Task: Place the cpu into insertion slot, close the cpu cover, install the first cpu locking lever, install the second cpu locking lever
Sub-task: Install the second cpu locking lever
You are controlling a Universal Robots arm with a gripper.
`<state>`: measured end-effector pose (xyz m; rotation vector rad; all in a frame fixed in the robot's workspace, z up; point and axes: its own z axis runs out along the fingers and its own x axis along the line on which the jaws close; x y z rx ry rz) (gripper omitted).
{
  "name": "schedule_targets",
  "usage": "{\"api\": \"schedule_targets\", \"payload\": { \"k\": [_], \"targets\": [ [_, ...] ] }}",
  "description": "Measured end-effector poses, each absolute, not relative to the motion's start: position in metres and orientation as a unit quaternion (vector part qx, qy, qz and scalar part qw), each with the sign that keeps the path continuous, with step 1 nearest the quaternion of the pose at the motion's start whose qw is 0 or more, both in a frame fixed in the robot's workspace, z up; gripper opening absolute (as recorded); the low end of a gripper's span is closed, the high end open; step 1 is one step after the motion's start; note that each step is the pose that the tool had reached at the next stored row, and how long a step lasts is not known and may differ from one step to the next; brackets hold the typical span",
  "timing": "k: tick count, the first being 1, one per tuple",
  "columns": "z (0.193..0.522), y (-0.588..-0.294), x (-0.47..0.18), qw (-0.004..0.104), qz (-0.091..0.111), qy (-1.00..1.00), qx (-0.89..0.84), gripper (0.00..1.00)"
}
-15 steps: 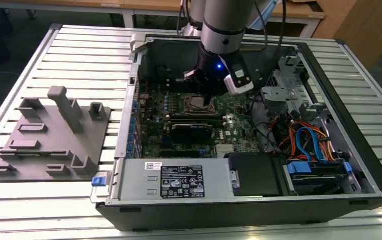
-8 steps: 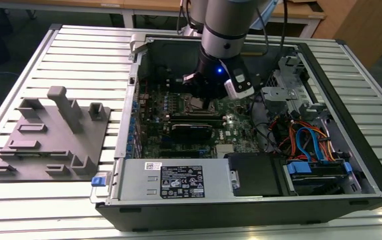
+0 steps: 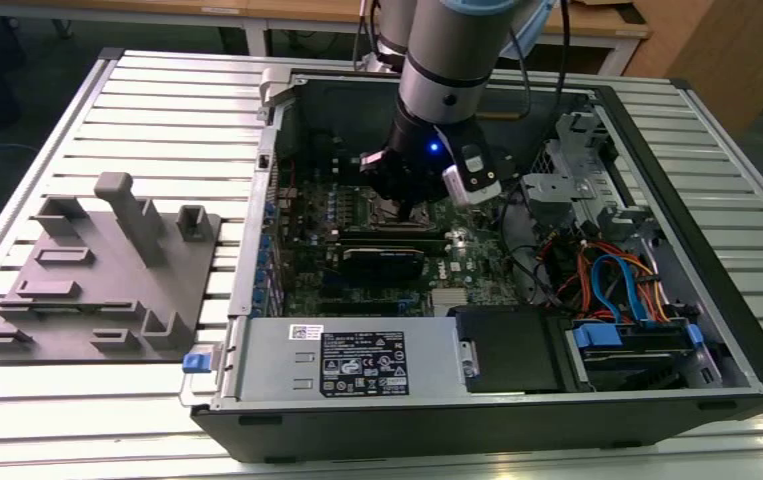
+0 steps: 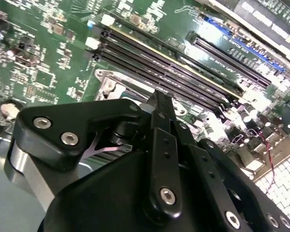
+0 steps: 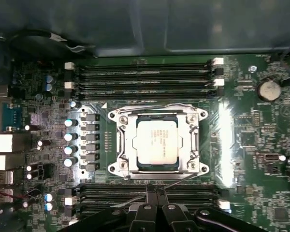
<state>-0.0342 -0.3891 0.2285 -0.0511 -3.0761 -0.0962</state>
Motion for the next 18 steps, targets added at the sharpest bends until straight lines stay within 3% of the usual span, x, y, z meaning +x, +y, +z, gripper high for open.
{"api": "schedule_targets", "payload": {
  "k": [18],
  "targets": [
    [0.220, -0.401, -0.055, 0.034, -0.056, -0.998, -0.016, 0.10]
  ]
}}
